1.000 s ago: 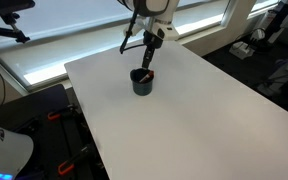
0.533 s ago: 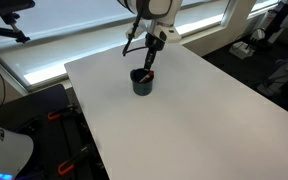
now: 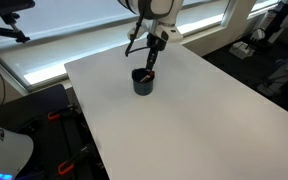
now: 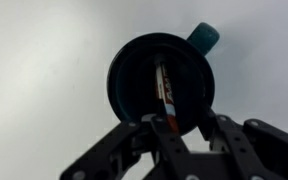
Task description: Remove the red marker from the mug.
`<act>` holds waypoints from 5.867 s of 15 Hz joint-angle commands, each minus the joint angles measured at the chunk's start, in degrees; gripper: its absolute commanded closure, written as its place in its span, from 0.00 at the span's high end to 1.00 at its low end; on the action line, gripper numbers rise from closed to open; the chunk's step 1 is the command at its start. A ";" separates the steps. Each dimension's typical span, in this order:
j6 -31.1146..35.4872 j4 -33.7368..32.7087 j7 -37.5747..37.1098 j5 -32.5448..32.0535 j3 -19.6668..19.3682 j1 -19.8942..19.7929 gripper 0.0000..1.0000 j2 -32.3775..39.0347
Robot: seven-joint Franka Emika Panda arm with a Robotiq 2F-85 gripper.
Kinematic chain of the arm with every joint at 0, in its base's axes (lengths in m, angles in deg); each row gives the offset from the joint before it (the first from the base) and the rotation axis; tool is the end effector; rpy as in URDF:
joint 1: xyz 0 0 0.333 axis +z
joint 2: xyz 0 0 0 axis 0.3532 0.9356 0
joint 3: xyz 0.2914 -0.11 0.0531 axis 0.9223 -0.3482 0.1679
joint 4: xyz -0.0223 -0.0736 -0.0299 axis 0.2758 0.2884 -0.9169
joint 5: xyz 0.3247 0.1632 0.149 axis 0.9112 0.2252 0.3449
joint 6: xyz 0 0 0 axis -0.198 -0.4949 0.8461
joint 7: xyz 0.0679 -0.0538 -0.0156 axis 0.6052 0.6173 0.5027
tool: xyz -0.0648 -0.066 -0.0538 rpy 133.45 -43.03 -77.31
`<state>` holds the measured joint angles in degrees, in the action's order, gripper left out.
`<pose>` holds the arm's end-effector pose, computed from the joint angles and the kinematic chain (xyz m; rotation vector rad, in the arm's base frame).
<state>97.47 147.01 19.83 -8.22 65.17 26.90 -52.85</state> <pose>0.5941 0.0339 0.2141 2.8488 -1.1659 -0.3137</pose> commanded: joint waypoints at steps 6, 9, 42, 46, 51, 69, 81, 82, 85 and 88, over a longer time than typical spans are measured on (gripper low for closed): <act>-0.03 0.67 -0.30 -2.76 -1.02 0.64 0.35 0.19; -0.10 1.68 -0.05 -4.40 -1.10 0.76 0.38 -0.39; 23.29 13.57 11.56 -12.32 -1.70 2.15 0.05 -1.01; 20.33 13.78 14.79 -8.36 -0.21 0.90 0.05 -3.29; 13.78 14.09 17.38 -3.51 0.20 0.46 0.05 -9.52; -6.10 -6.04 7.30 8.27 -4.65 -9.28 0.05 0.24; -7.71 -17.68 -1.42 15.38 -4.95 -13.83 0.05 16.21; -8.03 -18.59 -2.03 15.89 -4.88 -14.33 0.05 17.06; -8.82 -21.04 -3.28 16.94 -4.60 -15.35 0.05 19.33; -10.85 -23.24 -4.23 17.44 -4.63 -15.75 0.47 20.69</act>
<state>89.97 127.36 18.00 8.21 60.37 11.60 -34.07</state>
